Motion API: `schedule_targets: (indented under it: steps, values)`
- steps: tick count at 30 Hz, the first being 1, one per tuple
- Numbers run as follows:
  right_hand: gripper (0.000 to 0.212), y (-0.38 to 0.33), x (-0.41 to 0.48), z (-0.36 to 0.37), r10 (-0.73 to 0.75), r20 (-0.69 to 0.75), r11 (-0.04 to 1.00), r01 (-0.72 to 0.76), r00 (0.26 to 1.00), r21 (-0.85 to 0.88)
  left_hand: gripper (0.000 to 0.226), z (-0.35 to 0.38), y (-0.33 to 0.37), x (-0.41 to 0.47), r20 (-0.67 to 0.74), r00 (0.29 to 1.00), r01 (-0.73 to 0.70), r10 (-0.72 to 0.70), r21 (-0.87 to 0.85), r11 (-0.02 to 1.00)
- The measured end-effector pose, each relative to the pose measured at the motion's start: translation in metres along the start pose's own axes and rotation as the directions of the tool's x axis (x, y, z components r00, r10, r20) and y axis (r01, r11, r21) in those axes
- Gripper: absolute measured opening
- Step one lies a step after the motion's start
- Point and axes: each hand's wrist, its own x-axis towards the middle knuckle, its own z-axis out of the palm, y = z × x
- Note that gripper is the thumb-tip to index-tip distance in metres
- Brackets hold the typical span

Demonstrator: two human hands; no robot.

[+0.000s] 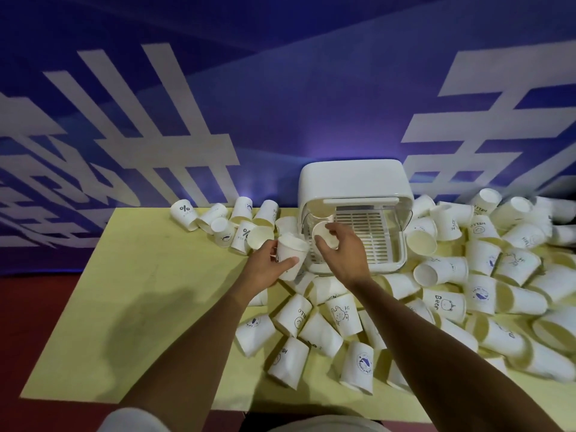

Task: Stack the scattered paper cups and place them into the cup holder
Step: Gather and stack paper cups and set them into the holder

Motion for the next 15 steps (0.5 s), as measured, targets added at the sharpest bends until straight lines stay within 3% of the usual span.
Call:
schedule_targets:
  steps: [6,15]
  values:
    - [0.060,-0.002,-0.008,-0.010,0.115,0.224,0.958,-0.168,0.968,0.232,0.051,0.016,0.013,0.001,0.035,0.997,-0.075,0.074,0.016,0.997]
    - [0.067,-0.002,-0.009,-0.022,0.128,0.229,0.961,-0.178,0.965,0.213,0.060,0.023,0.025,-0.003,0.091,0.990,-0.109,0.107,0.025,0.994]
